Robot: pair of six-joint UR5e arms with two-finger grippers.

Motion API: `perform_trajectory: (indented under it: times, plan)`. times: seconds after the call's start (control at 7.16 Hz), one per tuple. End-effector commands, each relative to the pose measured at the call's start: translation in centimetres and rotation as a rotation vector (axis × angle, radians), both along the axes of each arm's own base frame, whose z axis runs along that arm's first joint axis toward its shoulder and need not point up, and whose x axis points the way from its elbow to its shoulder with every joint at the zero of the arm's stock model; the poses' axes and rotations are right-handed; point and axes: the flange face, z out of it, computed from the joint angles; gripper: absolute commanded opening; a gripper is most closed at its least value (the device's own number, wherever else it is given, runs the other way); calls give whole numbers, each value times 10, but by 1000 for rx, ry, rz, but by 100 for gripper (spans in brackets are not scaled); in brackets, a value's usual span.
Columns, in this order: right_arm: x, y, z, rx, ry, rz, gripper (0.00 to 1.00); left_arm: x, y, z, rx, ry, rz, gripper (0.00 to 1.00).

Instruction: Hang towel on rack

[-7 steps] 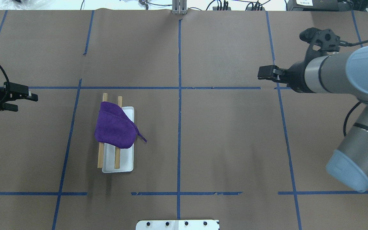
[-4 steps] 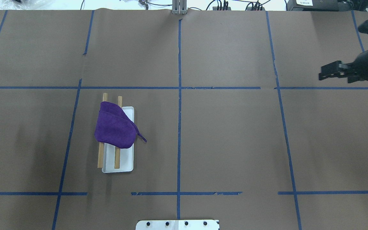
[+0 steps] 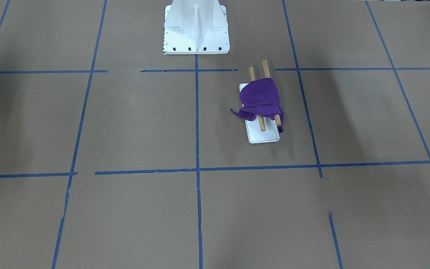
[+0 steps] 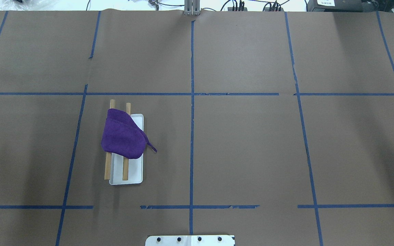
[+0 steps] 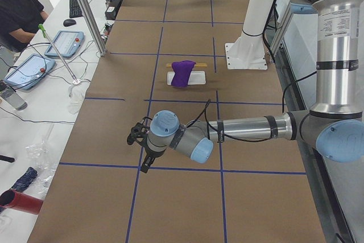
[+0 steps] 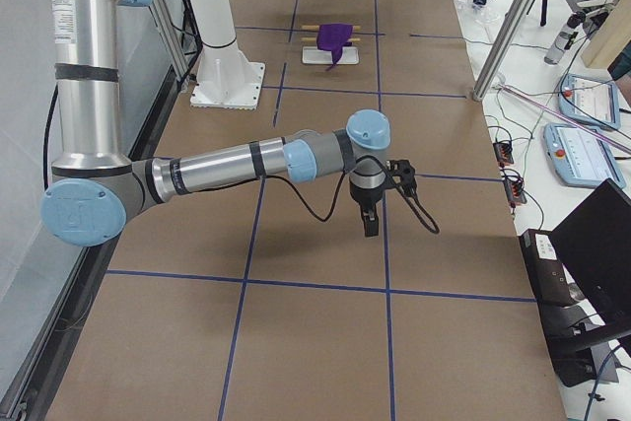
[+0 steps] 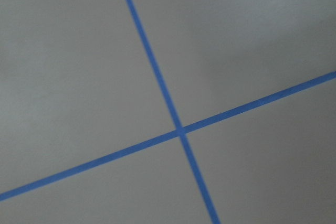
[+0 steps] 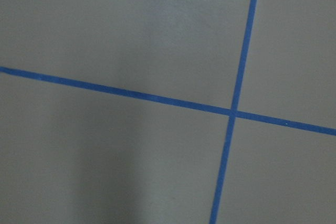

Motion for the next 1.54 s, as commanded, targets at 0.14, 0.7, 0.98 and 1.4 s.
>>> perform_trajectory:
  times: [0.14,0.7,0.98,1.4]
  plan:
    - [26,16,53,-11,-53,-89,100,-19,-9,-68,-336,89,-18,100]
    - [22,10,32,15,-66,-74,100,-18,6,-54,-302,87,-8,100]
    - [23,14,37,-7,-59,-55,100,-14,12,-39,-299,86,-1,100]
    - [18,15,39,-43,-55,-28,100,-12,12,-35,-306,87,5,100]
